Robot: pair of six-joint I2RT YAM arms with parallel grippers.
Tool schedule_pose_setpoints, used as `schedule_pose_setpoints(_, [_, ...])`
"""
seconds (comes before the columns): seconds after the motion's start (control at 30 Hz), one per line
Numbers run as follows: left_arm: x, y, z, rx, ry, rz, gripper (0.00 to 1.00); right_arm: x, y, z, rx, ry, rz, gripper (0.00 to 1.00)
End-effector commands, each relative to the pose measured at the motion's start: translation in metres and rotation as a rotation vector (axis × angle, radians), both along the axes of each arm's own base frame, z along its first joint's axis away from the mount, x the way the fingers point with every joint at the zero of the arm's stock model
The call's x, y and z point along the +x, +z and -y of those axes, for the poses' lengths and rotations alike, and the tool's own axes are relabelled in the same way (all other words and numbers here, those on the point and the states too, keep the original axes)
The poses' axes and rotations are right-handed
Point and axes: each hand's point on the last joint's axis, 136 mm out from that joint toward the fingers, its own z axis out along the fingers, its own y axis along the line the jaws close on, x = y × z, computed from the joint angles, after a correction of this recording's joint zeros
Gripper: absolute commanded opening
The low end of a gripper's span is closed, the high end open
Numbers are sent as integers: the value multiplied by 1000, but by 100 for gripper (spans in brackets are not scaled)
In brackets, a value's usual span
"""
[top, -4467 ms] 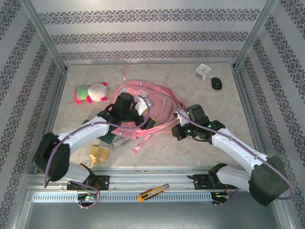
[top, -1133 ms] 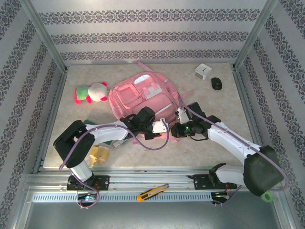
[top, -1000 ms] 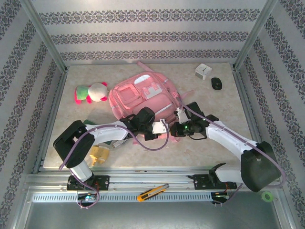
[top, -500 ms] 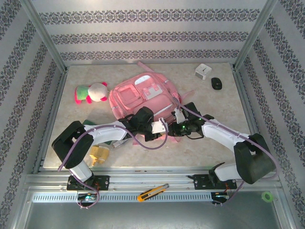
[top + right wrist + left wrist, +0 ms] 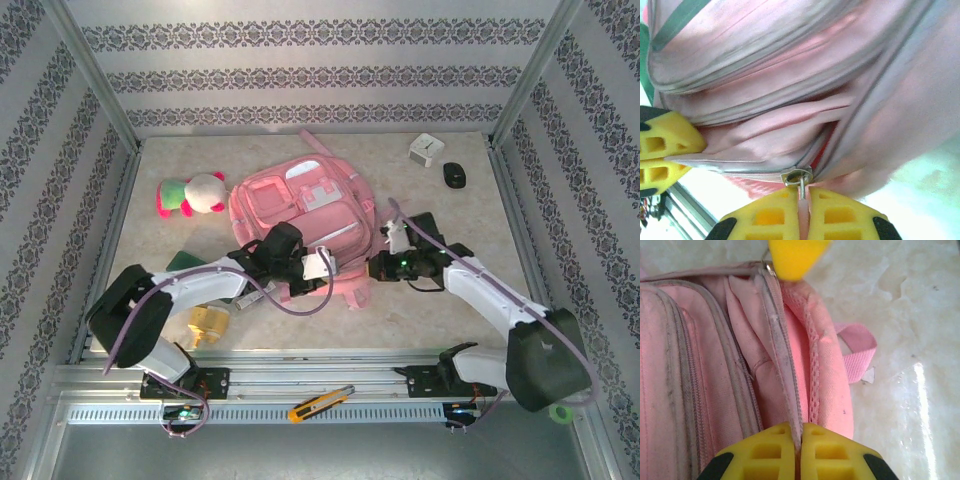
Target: Pack the student bag
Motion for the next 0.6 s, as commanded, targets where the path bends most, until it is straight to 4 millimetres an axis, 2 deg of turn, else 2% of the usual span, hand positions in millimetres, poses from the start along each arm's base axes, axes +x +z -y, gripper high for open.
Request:
schedule_pose_setpoints(0.0, [-22, -8, -34, 82, -71, -28, 8, -1, -6, 32, -86, -89, -2, 0])
schedule_pose_setpoints(0.1, [-20, -1, -42, 89, -54, 5, 16, -7, 9, 7, -16, -5, 31, 0])
schedule_pose_setpoints(0.17, [-18, 9, -38, 61, -38, -5, 34, -15, 13, -10, 2, 55, 42, 0])
schedule_pose_setpoints(0.23, [-18, 25, -25, 17, -31, -37, 55, -21, 16, -21, 8, 88, 39, 0])
schedule_pose_setpoints(0.27, [-18, 32, -17, 0, -23, -37, 60, -24, 17, -25, 13, 100, 37, 0])
schedule_pose_setpoints(0.37, [-23, 52, 16, -52, -35, -18, 63, -29, 25, -34, 23, 125, 45, 0])
schedule_pose_setpoints(0.43, [-19, 58, 35, -87, -14, 0, 67, -32, 30, -38, 28, 127, 49, 0])
schedule_pose_setpoints(0.57, [0, 44, 52, -63, 60, 26, 70, -40, 40, -48, 55, 146, 59, 0])
